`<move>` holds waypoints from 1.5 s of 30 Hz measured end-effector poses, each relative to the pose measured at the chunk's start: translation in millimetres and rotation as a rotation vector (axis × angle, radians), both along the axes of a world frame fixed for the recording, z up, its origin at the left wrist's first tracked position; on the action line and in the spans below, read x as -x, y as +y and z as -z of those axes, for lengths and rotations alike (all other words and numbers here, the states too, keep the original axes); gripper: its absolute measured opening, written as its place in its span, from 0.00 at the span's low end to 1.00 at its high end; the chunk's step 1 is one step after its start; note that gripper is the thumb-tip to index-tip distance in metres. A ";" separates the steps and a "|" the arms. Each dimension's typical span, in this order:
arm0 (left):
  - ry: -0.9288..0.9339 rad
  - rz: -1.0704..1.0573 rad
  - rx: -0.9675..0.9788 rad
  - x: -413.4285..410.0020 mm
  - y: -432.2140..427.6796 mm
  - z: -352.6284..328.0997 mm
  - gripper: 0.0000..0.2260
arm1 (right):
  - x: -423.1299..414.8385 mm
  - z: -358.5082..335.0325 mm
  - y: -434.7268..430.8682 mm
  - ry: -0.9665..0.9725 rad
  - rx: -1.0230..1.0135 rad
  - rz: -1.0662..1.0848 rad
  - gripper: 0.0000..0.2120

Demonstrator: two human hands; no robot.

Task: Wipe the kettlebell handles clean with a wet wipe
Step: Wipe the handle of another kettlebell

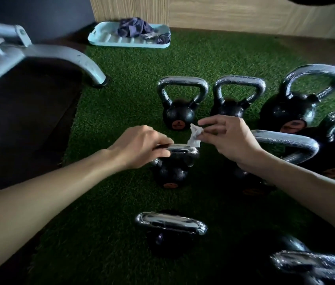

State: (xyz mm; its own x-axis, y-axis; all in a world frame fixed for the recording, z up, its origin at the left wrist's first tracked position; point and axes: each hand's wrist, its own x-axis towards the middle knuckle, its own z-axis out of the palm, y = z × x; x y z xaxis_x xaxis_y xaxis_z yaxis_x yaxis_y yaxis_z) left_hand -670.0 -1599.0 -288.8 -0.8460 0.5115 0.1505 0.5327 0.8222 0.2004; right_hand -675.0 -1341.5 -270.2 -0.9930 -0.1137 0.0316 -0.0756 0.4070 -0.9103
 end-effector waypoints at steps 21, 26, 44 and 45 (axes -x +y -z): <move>-0.256 -0.133 -0.819 -9.8 13.1 -30.4 0.14 | 4.3 -16.7 -13.8 -0.210 0.141 -0.198 0.14; -0.208 -0.325 -0.505 -7.6 -24.0 -24.6 0.18 | 17.0 -8.0 -20.1 0.154 -0.627 -0.329 0.25; -0.301 -0.198 -0.248 -8.3 13.5 -0.9 0.20 | -4.5 18.4 39.5 0.082 -0.721 -0.275 0.18; -0.348 -0.199 -0.320 -13.0 12.8 4.8 0.20 | -8.2 22.3 45.5 0.097 -0.727 -0.268 0.19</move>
State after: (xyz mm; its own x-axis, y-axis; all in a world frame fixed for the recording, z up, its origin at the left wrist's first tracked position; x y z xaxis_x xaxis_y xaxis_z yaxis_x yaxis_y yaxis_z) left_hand -657.0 -1586.2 -293.5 -0.9501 0.3099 -0.0347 0.2291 0.7693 0.5964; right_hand -666.8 -1296.0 -292.5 -0.9253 -0.3748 -0.0579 -0.3211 0.8554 -0.4064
